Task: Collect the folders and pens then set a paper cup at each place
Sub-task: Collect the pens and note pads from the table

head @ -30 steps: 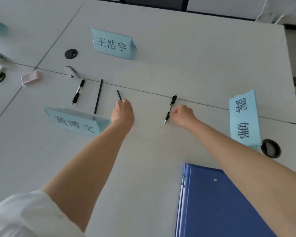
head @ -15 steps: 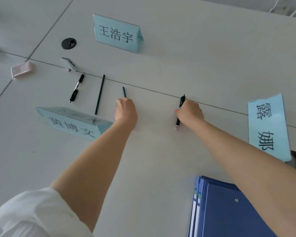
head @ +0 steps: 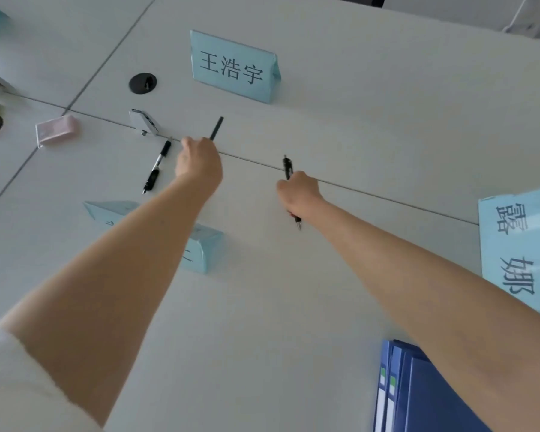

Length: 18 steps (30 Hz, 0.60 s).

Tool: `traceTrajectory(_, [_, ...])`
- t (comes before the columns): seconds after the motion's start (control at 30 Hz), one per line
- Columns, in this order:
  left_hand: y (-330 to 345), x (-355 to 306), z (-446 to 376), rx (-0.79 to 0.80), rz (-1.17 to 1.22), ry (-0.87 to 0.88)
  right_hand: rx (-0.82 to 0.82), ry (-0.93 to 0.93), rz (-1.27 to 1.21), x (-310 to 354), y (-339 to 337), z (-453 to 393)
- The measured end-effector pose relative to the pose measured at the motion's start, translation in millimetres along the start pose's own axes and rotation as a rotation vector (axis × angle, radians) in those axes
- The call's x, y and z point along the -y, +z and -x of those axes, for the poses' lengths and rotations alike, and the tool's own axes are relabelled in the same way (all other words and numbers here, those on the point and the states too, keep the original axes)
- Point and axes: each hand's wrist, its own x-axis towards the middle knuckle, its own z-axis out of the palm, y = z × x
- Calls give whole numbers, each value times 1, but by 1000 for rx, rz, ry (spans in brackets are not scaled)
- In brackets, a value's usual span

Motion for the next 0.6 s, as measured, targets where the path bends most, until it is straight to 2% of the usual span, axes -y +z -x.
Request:
traceTrajectory(0.13, [-10,55,-18,-52,-44,-59,97,-64,82,29,28,-4])
traceTrajectory(0.27, [-3,100,-34,-43,16,-114,158,-114,92,50,54,-12])
traceTrajectory(0.5, [17,121,-48,-2,17,-99,85,-132,8,78,101,-24])
traceTrajectory(0.6, [18,123,-56,-6,-2,-83,18,-155,70,81,117,-26])
